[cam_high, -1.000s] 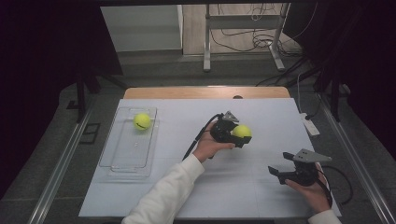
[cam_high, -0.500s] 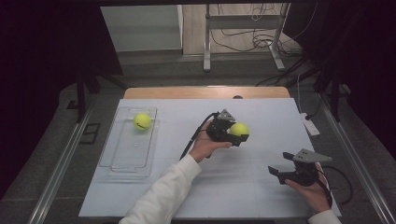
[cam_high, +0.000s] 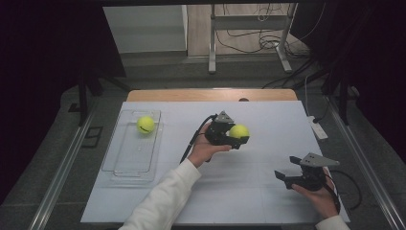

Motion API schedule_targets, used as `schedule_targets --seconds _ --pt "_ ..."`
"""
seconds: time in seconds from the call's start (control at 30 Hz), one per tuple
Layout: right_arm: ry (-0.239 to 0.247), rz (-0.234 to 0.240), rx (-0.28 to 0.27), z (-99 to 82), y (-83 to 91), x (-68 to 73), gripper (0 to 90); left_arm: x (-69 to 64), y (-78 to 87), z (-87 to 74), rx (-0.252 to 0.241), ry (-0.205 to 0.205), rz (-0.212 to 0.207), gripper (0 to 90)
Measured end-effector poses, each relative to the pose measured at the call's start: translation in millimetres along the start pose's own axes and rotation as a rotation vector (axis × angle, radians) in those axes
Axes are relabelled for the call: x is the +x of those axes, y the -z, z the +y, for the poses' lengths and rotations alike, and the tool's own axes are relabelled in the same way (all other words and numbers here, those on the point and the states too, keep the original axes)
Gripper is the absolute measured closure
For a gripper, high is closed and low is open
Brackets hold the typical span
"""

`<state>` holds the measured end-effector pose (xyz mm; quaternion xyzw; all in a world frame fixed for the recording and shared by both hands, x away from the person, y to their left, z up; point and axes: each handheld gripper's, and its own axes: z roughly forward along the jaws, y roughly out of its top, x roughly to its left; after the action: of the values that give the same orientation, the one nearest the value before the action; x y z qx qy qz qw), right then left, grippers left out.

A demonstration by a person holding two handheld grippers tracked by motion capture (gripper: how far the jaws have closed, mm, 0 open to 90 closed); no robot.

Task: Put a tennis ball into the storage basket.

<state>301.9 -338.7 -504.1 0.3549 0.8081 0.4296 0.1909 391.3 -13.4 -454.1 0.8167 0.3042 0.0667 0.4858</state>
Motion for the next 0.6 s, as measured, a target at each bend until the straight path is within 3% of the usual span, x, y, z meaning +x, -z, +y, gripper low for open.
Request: schedule_targets --seconds 0.6 --pt "0.002 0.001 0.001 0.0 -0.7 0.3 14.1 5.9 21.0 -2.4 -0.040 0.012 0.024 26.8"
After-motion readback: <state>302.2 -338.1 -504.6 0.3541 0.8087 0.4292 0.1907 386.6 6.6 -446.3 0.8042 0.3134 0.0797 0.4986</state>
